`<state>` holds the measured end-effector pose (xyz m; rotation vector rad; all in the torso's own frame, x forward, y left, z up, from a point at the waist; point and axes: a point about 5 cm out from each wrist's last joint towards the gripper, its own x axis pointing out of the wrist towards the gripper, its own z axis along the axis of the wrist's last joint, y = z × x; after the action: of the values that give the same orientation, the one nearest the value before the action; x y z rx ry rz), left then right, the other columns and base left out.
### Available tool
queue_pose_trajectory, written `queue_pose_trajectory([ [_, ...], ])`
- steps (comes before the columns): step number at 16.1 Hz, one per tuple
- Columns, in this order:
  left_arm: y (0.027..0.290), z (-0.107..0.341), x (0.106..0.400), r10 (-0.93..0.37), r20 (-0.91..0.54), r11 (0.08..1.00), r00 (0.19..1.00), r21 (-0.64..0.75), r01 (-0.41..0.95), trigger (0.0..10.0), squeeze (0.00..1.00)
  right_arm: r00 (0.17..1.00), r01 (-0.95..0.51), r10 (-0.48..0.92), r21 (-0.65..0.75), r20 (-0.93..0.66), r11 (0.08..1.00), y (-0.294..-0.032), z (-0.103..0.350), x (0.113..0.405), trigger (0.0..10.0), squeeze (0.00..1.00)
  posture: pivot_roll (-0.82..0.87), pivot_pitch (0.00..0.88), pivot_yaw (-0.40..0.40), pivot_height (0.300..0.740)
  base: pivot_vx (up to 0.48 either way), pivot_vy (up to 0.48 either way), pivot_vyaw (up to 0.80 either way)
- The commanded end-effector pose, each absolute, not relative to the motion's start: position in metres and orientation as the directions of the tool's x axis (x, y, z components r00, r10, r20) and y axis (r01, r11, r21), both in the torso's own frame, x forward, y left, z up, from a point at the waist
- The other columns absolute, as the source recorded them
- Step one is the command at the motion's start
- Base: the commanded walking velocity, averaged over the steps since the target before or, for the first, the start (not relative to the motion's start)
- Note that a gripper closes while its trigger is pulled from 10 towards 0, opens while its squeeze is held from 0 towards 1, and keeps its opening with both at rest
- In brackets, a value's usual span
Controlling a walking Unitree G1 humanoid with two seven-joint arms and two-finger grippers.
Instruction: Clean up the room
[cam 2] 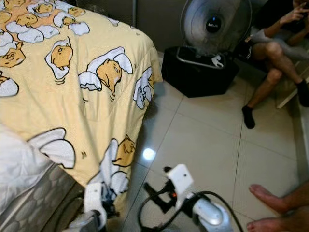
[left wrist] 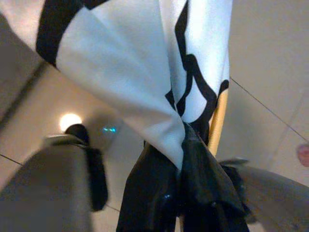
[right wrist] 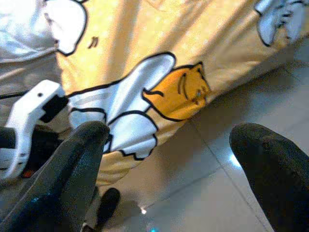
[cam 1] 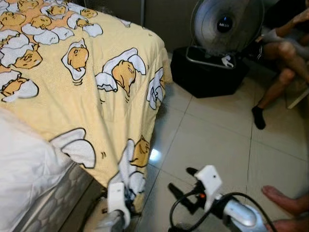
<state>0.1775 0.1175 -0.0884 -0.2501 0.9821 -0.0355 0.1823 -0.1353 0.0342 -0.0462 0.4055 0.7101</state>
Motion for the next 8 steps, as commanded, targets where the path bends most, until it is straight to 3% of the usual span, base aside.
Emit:
queue_pose_trajectory([
  [1, 0.108, -0.098, 0.157, -0.178, -0.872, 0.970, 0.456, -0.233, -0.067, 10.0, 0.00, 0.692, -0.631, 0.617, 0.101, -0.376, 0.769, -0.138, 0.036, 0.182, 10.0, 0.00, -0.16, 0.101, -0.094, 0.698, 0.000, 0.000, 0.00],
  [3, 0.105, -0.101, 0.151, -0.170, -0.909, 0.982, 0.380, -0.188, -0.011, 10.0, 0.00, 0.702, -0.623, 0.605, 0.088, -0.374, 0.777, -0.137, 0.038, 0.185, 10.0, 0.00, -0.16, 0.106, -0.103, 0.698, 0.000, 0.000, 0.00],
  [5, 0.107, -0.100, 0.155, -0.158, -0.915, 0.987, 0.370, -0.150, 0.052, 10.0, 0.00, 0.734, -0.598, 0.577, 0.063, -0.358, 0.799, -0.136, 0.043, 0.193, 10.0, 0.00, -0.18, 0.114, -0.110, 0.698, 0.000, 0.000, 0.00],
  [8, 0.105, -0.096, 0.163, -0.153, -0.914, 0.988, 0.376, -0.137, 0.071, 10.0, 0.00, 0.666, -0.681, 0.647, 0.050, -0.371, 0.730, -0.134, 0.048, 0.186, 10.0, 0.00, -0.24, 0.135, -0.127, 0.698, 0.000, 0.000, 0.00],
])
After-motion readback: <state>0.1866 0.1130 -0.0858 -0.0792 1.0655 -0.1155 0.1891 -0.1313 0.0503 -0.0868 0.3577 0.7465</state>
